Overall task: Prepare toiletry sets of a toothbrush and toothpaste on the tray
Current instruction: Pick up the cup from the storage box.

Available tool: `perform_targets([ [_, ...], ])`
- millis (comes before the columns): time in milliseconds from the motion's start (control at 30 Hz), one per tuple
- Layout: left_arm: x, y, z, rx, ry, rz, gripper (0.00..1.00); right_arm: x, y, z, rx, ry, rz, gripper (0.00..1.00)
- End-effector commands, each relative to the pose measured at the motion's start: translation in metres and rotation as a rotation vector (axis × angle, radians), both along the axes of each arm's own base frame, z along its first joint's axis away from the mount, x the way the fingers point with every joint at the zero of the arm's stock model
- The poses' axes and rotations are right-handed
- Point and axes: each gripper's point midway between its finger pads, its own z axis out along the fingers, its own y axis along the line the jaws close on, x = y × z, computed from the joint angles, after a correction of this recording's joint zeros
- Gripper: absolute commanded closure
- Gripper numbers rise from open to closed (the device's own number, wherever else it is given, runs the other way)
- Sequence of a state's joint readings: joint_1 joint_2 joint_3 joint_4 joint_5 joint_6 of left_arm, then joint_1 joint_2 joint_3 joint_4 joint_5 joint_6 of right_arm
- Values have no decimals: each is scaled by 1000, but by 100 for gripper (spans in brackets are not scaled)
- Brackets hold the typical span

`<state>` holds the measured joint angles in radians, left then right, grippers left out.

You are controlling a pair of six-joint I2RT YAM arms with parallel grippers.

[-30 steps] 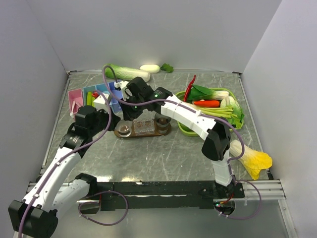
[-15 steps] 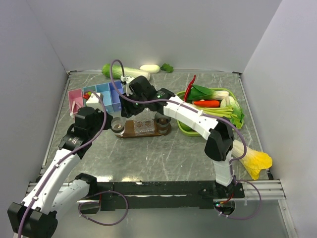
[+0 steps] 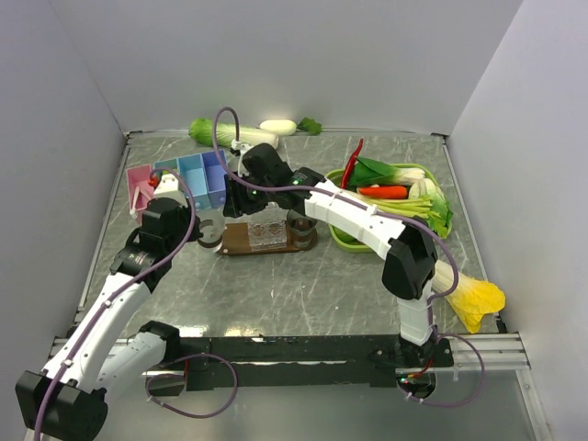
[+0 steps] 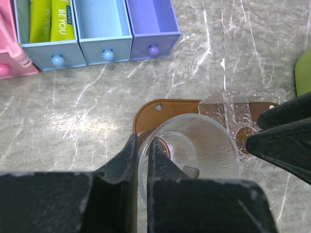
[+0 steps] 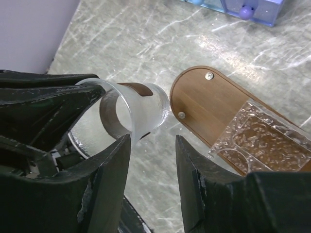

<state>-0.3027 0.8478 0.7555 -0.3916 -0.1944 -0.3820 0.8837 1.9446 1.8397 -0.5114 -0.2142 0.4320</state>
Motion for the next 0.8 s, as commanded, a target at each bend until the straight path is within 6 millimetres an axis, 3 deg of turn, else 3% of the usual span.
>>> perform_targets([
  [0, 12, 3, 30, -41, -105, 45, 99, -11, 9, 46, 120, -42, 6, 51],
  [267, 14, 7, 30, -30, -104, 71, 99, -22, 20, 51, 145, -30, 29, 51],
  [433, 13, 11, 30, -24, -101, 94, 99, -29, 28, 35, 115, 10, 36, 52],
  [567, 13, 12, 32, -28, -108, 105, 99, -35, 36, 33, 118, 18, 51, 53],
  [767, 12, 13, 36, -41, -128, 109, 99, -32, 45, 18, 71, 37, 40, 55],
])
